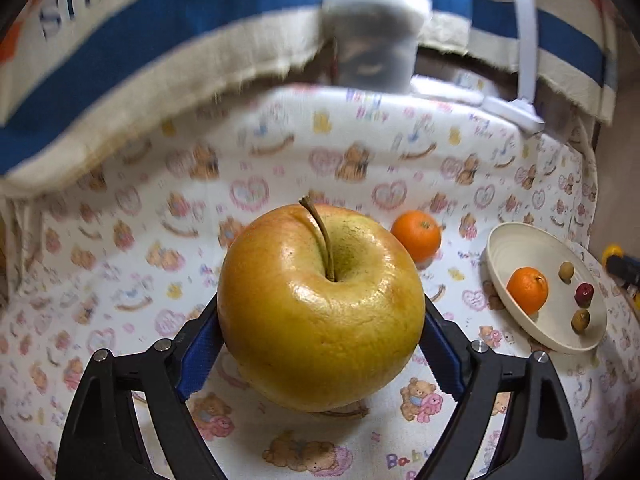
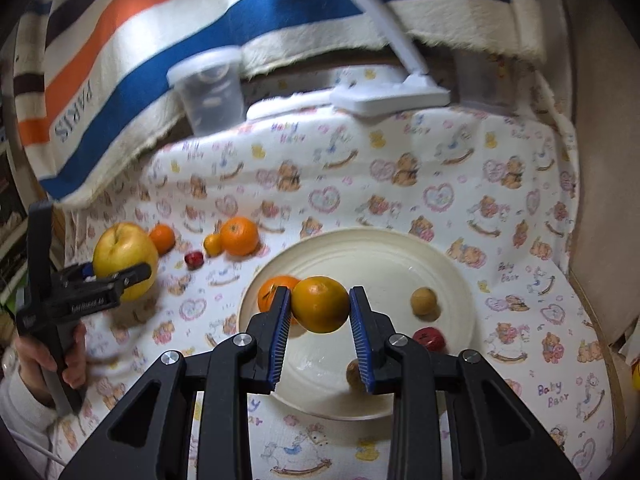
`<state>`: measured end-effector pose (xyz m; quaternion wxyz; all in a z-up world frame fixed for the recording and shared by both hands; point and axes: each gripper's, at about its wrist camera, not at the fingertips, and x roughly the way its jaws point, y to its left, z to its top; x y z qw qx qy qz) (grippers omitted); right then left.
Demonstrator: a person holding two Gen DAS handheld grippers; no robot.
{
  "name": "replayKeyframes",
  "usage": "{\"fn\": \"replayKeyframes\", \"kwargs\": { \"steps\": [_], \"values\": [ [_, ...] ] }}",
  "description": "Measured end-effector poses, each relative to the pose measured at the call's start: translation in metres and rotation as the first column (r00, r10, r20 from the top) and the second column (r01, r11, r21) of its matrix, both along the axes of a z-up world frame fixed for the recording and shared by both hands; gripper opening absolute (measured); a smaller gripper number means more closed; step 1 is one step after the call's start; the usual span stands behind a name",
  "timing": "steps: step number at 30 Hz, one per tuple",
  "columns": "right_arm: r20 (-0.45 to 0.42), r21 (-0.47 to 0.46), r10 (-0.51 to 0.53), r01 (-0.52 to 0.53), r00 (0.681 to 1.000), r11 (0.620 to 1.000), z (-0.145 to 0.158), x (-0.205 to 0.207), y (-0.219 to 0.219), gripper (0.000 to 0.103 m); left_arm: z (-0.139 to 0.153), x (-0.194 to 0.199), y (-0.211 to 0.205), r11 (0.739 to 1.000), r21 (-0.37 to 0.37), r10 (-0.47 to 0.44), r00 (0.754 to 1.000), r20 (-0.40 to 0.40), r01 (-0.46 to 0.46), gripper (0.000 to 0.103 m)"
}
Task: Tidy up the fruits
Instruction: 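Lift the apple with the left tool over the plate while the right tool carries the orange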
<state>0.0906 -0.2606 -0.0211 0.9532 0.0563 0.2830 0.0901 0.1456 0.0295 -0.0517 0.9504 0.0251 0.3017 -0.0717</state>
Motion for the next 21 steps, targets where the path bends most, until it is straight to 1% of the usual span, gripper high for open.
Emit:
{"fn": "replayKeyframes", "kwargs": {
  "steps": [3,6,8,10,13,15,17,19,21],
  "values": [
    [0.022,0.032,-0.039,0.039,0.999,0.999,0.008,-0.002,-0.014,0.031,0.006,-0.011,-0.004,1.0,0.023,-0.005,0.999,0.035,0.004,0.087],
    [0.036,0.063,-0.085,0.082,0.996,0.995,0.013,-0.002,-0.03,0.031,0.019,-0.02,-0.005,1.0,-0.016,-0.022,0.998,0.051,0.023,0.087],
    [0.047,0.067,-0.123,0.12,0.991,0.991,0.015,-0.001,-0.039,0.031,0.028,-0.026,-0.007,0.999,-0.034,-0.021,0.997,0.074,0.024,0.087],
    [0.049,0.073,-0.142,0.138,0.989,0.988,0.015,0.001,-0.045,0.031,0.038,-0.034,-0.013,0.999,-0.031,-0.024,0.994,0.105,0.027,0.087],
    [0.032,0.066,-0.149,0.147,0.988,0.987,0.012,0.007,-0.048,0.031,0.05,-0.044,-0.023,0.998,-0.025,-0.061,0.989,0.132,0.065,0.087],
    [0.026,0.053,-0.148,0.147,0.989,0.988,0.01,0.009,-0.047,0.031,0.058,-0.048,-0.03,0.996,-0.039,-0.079,0.986,0.144,0.086,0.087],
    [0.025,0.05,-0.146,0.145,0.989,0.988,0.009,0.01,-0.046,0.031,0.063,-0.046,-0.038,0.993,-0.067,-0.085,0.986,0.146,0.096,0.087],
    [0.031,0.054,-0.152,0.15,0.988,0.987,0.011,0.009,-0.048,0.031,0.067,-0.038,-0.05,0.988,-0.103,-0.104,0.986,0.128,0.117,0.087],
    [0.045,0.063,-0.173,0.17,0.984,0.983,0.013,0.007,-0.054,0.031,0.071,-0.03,-0.066,0.983,-0.119,-0.129,0.985,0.115,0.143,0.087]
  ]
}}
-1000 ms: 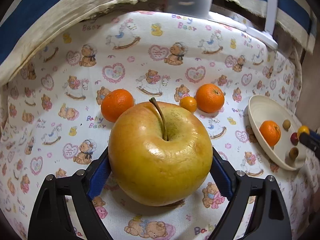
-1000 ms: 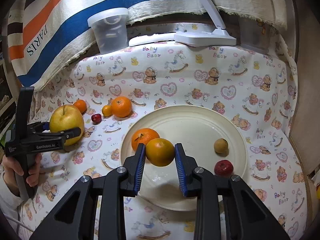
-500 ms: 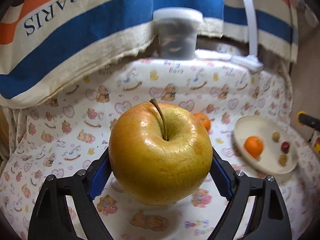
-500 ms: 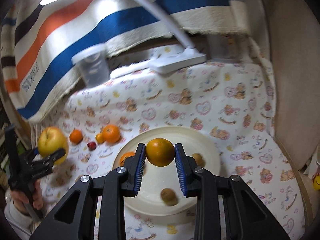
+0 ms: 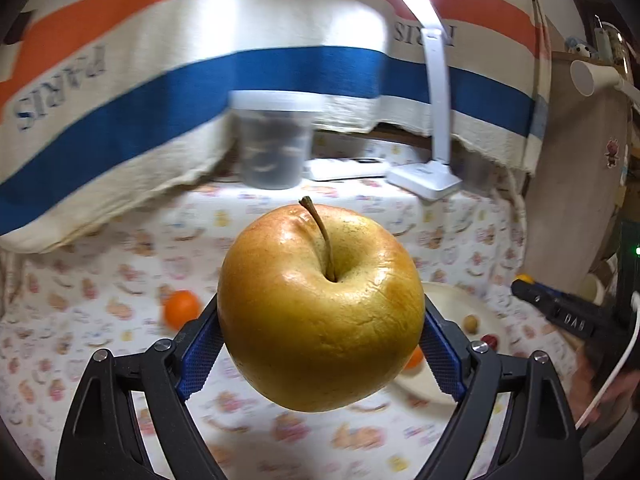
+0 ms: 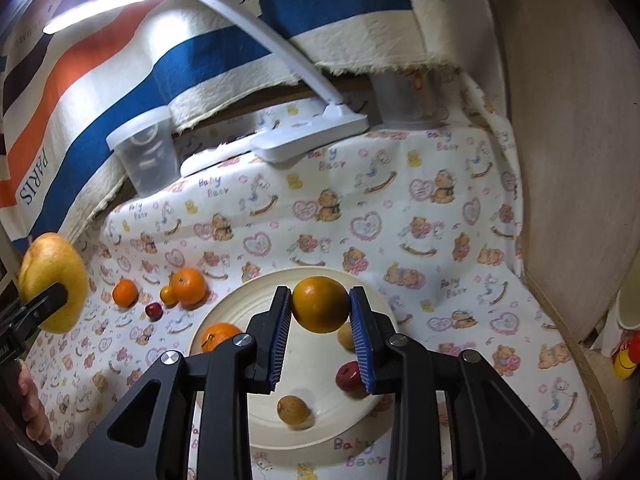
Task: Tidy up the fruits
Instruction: 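Lift the apple with the left tool over the plate while the right tool carries the orange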
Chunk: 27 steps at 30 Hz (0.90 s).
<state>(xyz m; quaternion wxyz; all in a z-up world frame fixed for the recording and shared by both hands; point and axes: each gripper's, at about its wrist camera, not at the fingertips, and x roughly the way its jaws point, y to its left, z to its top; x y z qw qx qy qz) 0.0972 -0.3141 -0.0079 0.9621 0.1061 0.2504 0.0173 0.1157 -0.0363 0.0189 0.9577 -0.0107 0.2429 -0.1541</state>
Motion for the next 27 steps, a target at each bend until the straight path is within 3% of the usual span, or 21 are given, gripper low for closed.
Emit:
{"fn": "replayKeyframes", "kwargs": {
  "steps": [6,10,17,24,27],
  "values": [
    [-0.016,0.036,-0.055,0.056,0.998,0.998,-0.002,0.006,-0.018,0.031,0.009,0.018,-0.053,0.996,0.003,-0.084,0.996,0.005,0.084,0.087],
    [-0.036,0.006,-0.052,0.052,0.998,0.999,-0.007,0.01,-0.013,0.031,0.007,0.034,-0.085,0.991,0.012,-0.133,0.991,-0.021,0.133,0.087],
    [-0.057,0.083,-0.095,0.099,0.994,0.992,-0.01,0.011,-0.03,0.031,-0.019,0.076,-0.123,0.985,0.041,-0.156,0.971,-0.181,0.166,0.087],
    [-0.083,0.003,-0.147,0.148,0.986,0.989,-0.025,0.025,-0.03,0.031,-0.052,0.093,-0.138,0.98,0.028,-0.179,0.942,-0.283,0.195,0.087],
    [-0.112,0.038,-0.118,0.123,0.987,0.992,-0.033,0.032,-0.034,0.031,-0.059,0.098,-0.141,0.98,0.012,-0.183,0.931,-0.316,0.197,0.087]
  ]
}}
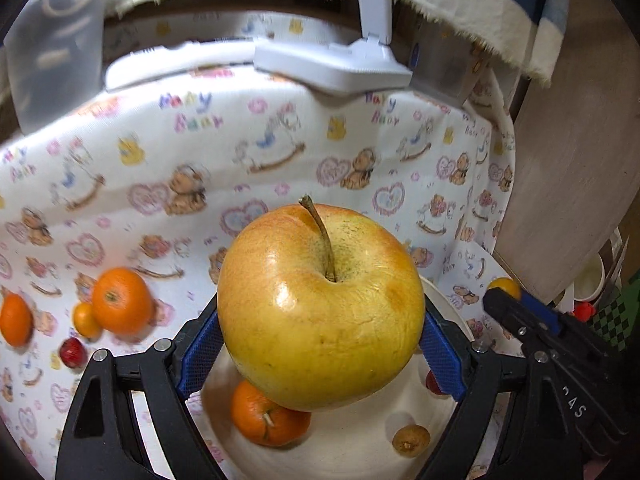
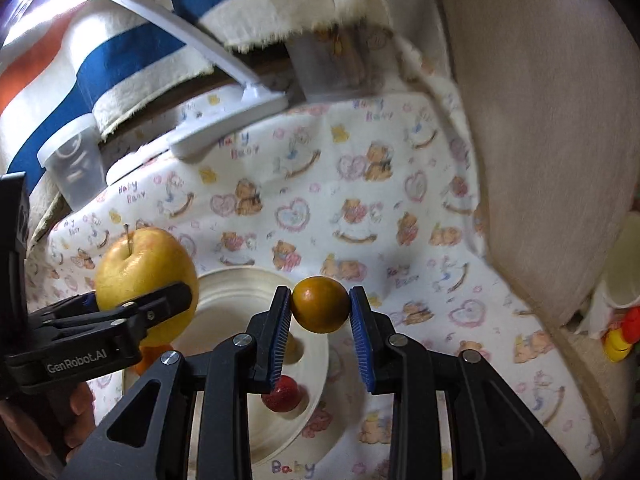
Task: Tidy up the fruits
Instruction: 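Lift the apple with the left tool over the plate while the right tool carries the orange, then lower the apple onto the plate and open the left tool while the right tool releases the orange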
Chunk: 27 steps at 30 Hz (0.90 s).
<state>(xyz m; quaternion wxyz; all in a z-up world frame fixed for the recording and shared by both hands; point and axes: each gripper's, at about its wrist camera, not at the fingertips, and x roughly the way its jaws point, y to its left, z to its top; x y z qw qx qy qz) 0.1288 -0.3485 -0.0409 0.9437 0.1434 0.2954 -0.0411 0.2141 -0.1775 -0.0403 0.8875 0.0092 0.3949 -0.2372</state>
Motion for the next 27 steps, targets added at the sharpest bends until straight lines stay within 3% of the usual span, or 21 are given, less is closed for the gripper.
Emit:
{"fn": "replayKeyframes", "kwargs": {
  "steps": [9,16,27],
  "values": [
    [-0.03,-0.004,0.026,-0.027,0.999,1.0,-0.007,0.006,0.002,0.031,-0.01,0.007,-0.009,0.999,0.034,-0.031,0.999,-0.035,0.032,0.087],
    [-0.055,0.073,0.047,-0.043,0.997,0.996,-0.012,0.009,-0.005,0.031,-0.012,0.01,-0.012,0.999,0.04,-0.028,0.999,-0.045,0.03,0.087],
    [-0.066,0.1,0.049,-0.042,0.997,0.994,-0.013,0.01,-0.008,0.031,-0.027,0.018,-0.017,0.999,0.042,-0.011,0.997,-0.079,0.014,0.087]
  ]
}}
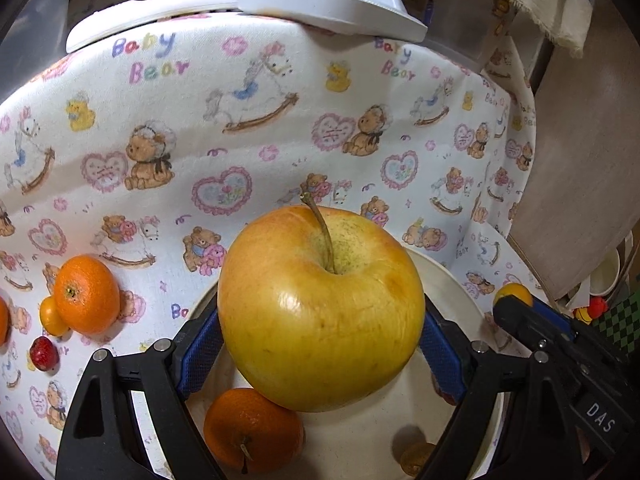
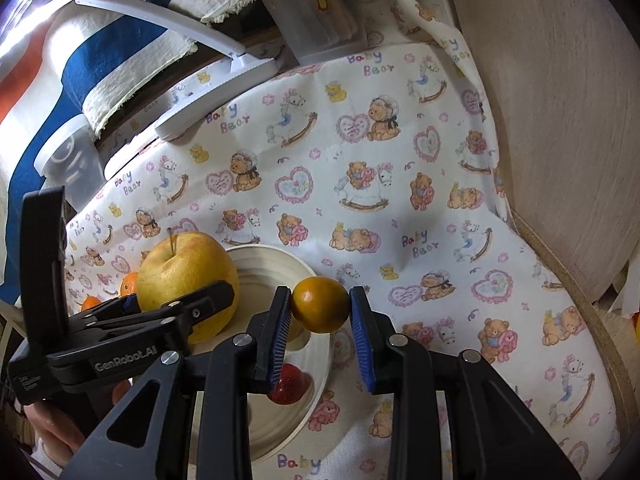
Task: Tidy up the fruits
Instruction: 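Lower the apple onto the plate and open the left tool while the right tool releases the orange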
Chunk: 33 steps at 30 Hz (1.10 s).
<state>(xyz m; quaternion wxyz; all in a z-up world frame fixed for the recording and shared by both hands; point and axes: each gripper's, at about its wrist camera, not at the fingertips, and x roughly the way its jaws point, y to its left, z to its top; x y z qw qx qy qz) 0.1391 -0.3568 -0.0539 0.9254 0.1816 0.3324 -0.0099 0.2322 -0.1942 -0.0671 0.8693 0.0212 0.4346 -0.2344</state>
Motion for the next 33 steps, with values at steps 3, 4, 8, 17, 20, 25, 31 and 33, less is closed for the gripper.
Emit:
{"fn": "replayKeyframes", "kwargs": {
  "steps": [3,4,8,17,20,25,31,33],
  "values": [
    [-0.002,-0.008,-0.009,0.009,1.0,1.0,-0.001,0.0,0.0,0.031,0.0,-0.001,-0.001,1.0,0.011,-0.001,1.0,0.0,0.001,0.087],
    [-0.006,0.001,-0.008,0.008,1.0,1.0,-0.002,0.001,-0.001,0.031,0.0,-0.001,-0.002,1.0,0.014,-0.002,1.0,-0.001,0.002,0.088],
    [-0.02,0.042,0.006,-0.005,1.0,0.999,-0.005,0.002,-0.005,0.031,-0.001,0.0,-0.002,1.0,0.007,0.001,1.0,-0.016,0.0,0.088],
    [-0.033,0.034,0.015,-0.014,0.999,0.999,-0.007,0.004,-0.002,0.031,0.001,-0.006,0.002,1.0,0.01,-0.025,1.0,0.007,0.025,0.1],
    [-0.028,0.025,0.016,-0.016,0.999,1.0,-0.006,0.004,-0.002,0.031,0.01,-0.008,0.009,0.999,-0.04,-0.005,0.999,0.039,0.006,0.1],
    [-0.032,0.038,0.024,-0.023,0.999,0.999,-0.006,0.005,-0.003,0.031,0.021,-0.01,0.021,0.994,-0.108,0.019,0.999,0.044,-0.014,0.1],
    [-0.006,-0.001,0.019,-0.019,1.0,1.0,0.0,0.001,0.002,0.032,0.041,-0.027,0.035,0.995,-0.096,0.024,0.991,0.131,-0.011,0.1],
    [0.006,-0.004,0.019,-0.019,1.0,1.0,0.002,-0.001,0.002,0.04,0.049,-0.036,0.041,0.995,-0.094,0.03,0.985,0.171,-0.014,0.1]
  ]
}}
